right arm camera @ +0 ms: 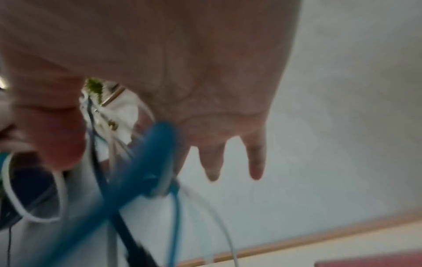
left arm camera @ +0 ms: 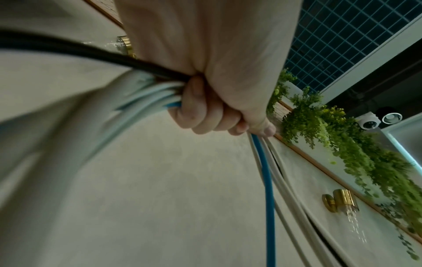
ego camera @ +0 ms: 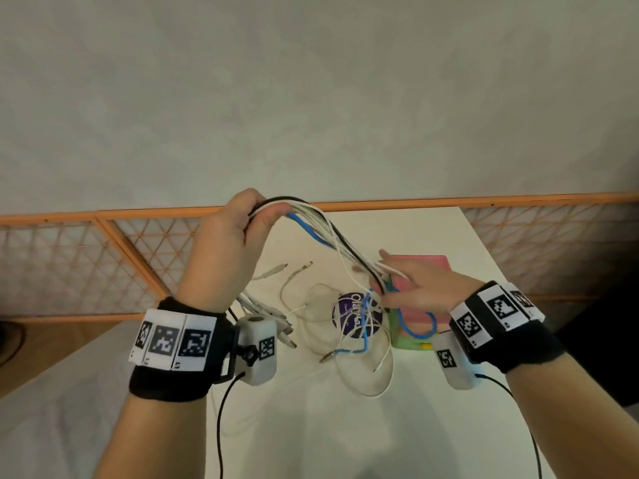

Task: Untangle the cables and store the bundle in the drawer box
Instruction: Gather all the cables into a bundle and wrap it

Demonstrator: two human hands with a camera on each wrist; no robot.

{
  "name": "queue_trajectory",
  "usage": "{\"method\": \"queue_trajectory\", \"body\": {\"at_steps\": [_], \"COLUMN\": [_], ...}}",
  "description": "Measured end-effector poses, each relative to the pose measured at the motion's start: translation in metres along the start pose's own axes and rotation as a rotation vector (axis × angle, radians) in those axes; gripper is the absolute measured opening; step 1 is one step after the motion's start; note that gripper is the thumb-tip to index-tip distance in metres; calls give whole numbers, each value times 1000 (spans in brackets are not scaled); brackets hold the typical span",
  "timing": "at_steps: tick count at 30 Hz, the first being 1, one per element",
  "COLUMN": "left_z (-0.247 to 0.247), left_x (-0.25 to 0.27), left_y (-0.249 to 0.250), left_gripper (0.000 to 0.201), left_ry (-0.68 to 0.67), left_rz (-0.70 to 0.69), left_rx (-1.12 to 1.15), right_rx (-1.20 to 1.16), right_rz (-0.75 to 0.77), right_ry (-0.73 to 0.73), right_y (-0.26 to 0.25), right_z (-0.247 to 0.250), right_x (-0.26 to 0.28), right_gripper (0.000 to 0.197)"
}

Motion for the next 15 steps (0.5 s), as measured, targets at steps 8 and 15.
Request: {"method": "queue_trajectory", "body": {"at_steps": [8, 15], "left_z": [30, 22], "left_x": [-19, -24], "left_y": [4, -5], "left_gripper": [26, 31], "left_ry": [101, 184], "left_rz": [17, 72], "left_rx": [-21, 36], "right_rx": [-364, -624], "right_rz": [65, -6], "right_ry": [216, -197], "right_y": [-5, 12], "right_z": [22, -45], "right_x": [-14, -39], "right_gripper": [24, 58]}}
Point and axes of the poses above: each hand's wrist, its own x-axis away from the middle knuckle, its own z-axis out of the back of the hand, y = z × x, the point moved 10 cm from there along -x, towards the middle knuckle, and after that the axes turned 12 degrees about -z, right-handed, at the moved point
